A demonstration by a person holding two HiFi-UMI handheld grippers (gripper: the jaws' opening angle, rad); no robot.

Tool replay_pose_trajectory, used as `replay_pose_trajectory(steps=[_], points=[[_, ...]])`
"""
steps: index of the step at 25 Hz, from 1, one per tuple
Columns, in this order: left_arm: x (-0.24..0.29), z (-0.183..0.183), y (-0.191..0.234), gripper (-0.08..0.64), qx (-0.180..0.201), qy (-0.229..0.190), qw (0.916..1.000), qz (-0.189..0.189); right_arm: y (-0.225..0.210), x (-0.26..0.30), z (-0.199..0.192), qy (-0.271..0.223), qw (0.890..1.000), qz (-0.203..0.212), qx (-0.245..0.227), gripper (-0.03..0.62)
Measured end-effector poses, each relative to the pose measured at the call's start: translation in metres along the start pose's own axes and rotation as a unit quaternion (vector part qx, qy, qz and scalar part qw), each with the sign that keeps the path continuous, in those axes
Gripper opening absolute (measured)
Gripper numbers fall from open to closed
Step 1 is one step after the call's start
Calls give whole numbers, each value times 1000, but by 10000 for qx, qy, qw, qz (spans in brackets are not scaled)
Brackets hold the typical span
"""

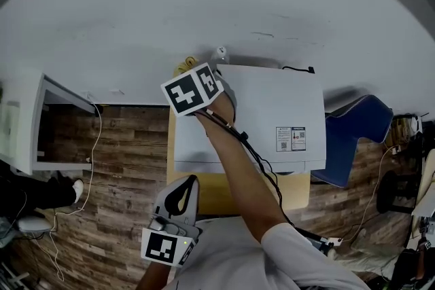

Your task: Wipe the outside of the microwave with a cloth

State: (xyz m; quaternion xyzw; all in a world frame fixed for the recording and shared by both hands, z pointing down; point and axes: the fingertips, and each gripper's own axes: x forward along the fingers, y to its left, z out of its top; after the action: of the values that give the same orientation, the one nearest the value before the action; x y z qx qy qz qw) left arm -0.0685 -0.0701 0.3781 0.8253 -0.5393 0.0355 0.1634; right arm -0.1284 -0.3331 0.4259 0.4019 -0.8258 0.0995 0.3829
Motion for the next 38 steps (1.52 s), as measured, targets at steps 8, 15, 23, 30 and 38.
replay_pose_trajectory(steps=[8,15,23,30,38], points=[[1,6,0,-5,-16,-52,10000,22,41,-22,8,-287,9928,1148,162,118],[3,6,-9,-5,37,-74,10000,-37,-10,-68,-7,-581,9942,864,288,118],[9,6,-33,-5,99,-160,9995,-236,-148,-121,-81,-317,9956,-293,831,118],[10,3,-45,-5,127,-140,9992,-364,-247,-159,-162,314,9847,-1306,1114,118],[14,3,-47,-5,98,-141,9991,-375,-281,-158,-217,942,9740,-1793,1012,118]])
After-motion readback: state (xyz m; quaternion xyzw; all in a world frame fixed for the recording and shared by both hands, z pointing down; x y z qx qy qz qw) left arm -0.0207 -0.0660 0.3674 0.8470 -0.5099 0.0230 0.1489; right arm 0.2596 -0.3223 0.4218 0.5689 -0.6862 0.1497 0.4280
